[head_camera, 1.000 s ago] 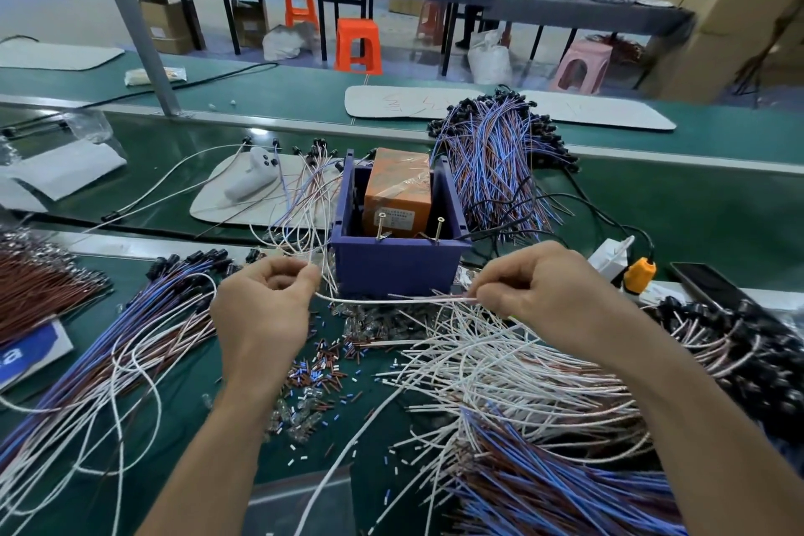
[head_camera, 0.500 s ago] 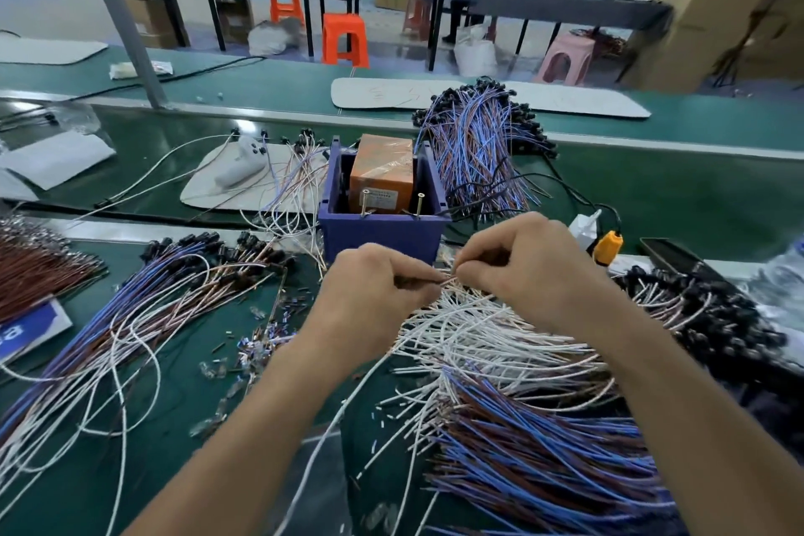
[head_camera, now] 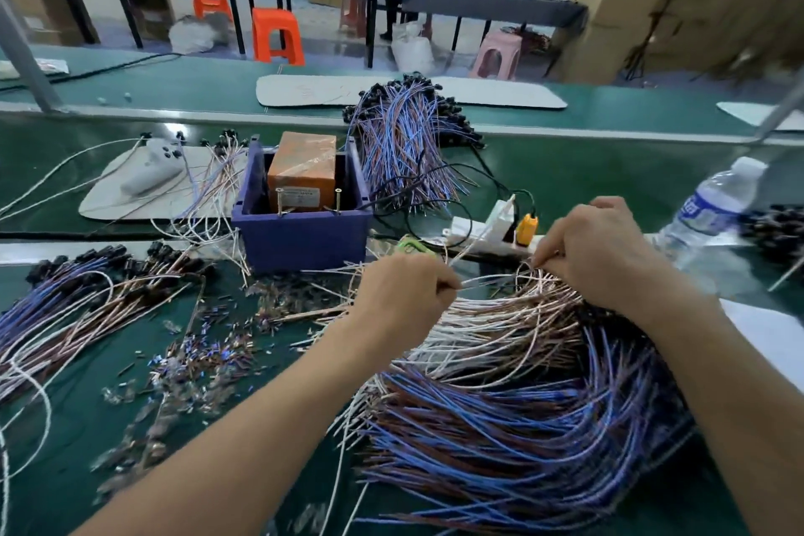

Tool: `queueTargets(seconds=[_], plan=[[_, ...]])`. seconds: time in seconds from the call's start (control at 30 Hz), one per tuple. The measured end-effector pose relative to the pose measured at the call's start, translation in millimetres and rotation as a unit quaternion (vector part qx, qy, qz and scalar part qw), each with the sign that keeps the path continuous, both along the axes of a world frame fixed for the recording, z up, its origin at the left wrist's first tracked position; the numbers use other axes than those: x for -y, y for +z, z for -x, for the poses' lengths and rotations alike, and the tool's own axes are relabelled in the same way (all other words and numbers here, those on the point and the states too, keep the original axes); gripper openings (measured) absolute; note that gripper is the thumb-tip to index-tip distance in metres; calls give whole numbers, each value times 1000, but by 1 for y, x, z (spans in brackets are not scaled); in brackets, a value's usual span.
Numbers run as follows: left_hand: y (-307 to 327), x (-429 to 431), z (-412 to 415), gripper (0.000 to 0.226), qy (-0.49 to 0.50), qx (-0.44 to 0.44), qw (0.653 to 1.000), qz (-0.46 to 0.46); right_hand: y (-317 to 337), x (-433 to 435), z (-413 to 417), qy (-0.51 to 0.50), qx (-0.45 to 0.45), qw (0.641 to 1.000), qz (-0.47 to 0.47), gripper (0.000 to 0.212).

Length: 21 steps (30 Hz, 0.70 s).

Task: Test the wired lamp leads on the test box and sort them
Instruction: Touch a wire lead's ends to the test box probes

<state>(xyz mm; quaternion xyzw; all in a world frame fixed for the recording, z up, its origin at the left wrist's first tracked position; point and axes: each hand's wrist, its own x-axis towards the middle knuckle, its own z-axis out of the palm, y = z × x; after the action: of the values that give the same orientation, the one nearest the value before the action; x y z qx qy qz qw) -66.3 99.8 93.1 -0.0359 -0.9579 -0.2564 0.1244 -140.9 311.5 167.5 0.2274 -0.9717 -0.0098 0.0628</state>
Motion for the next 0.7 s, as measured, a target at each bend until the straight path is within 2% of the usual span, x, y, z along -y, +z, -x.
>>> queueTargets(seconds=[0.13, 0.3, 0.4, 0.5, 0.57, 0.7], plan=[[-20, -16, 5, 23, -32, 65, 994, -80, -30, -23, 6, -53, 27, 997, -39, 29], [-34, -8, 9, 21, 3, 124, 990, -64, -44, -34, 8, -55, 56, 997, -3, 31], [-39, 2, 6, 12, 6, 176, 974, -140, -43, -30, 3, -77, 56, 995, 26, 34], [-40, 6, 5, 15, 30, 149, 963, -223, -47, -8, -10, -82, 59, 992, 80, 40], [-37, 7, 4, 17, 42, 125, 958, -253, -54, 16, -21, -67, 91, 983, 142, 43], [-28, 21, -4, 22, 38, 97, 939, -327, -73, 72, -41, 3, 152, 964, 218, 32]])
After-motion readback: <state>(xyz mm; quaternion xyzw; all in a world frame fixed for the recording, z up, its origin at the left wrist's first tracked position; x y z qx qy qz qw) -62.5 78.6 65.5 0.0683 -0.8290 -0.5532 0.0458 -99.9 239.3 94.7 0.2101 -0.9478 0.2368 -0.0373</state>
